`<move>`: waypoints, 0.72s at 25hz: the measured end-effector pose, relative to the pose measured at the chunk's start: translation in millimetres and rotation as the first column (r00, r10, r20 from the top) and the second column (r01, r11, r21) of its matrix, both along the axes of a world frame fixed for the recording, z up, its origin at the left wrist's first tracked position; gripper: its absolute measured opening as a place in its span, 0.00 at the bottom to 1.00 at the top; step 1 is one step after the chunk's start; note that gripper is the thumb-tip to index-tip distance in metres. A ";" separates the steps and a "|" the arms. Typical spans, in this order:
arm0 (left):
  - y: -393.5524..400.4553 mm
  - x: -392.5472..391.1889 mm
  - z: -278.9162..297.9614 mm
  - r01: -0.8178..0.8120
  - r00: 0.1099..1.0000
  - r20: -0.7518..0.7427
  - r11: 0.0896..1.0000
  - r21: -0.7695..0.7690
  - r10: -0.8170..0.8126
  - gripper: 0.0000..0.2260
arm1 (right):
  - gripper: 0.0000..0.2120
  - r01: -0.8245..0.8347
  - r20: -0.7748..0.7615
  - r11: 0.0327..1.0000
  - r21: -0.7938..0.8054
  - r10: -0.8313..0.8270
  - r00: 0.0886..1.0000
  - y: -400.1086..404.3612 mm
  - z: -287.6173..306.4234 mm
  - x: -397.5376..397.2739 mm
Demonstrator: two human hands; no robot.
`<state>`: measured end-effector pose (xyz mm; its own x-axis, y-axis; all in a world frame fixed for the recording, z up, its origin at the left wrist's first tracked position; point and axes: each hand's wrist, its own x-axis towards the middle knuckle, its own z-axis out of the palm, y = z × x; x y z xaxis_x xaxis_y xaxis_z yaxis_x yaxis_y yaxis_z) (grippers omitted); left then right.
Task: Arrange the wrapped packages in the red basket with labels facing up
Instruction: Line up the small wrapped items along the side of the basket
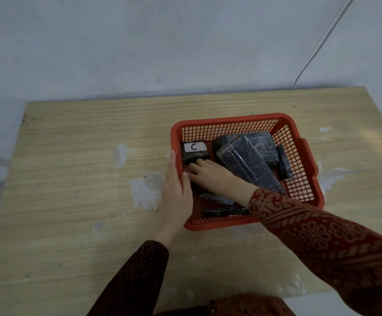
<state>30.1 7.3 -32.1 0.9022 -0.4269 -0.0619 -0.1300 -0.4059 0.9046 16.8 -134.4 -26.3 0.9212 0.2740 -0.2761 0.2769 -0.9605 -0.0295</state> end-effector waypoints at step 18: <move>11.3 -13.0 -4.4 -0.035 0.996 -0.084 0.995 -0.098 0.027 0.19 | 0.13 0.729 -0.330 0.141 0.670 -0.823 0.463 13.9 -10.4 -17.6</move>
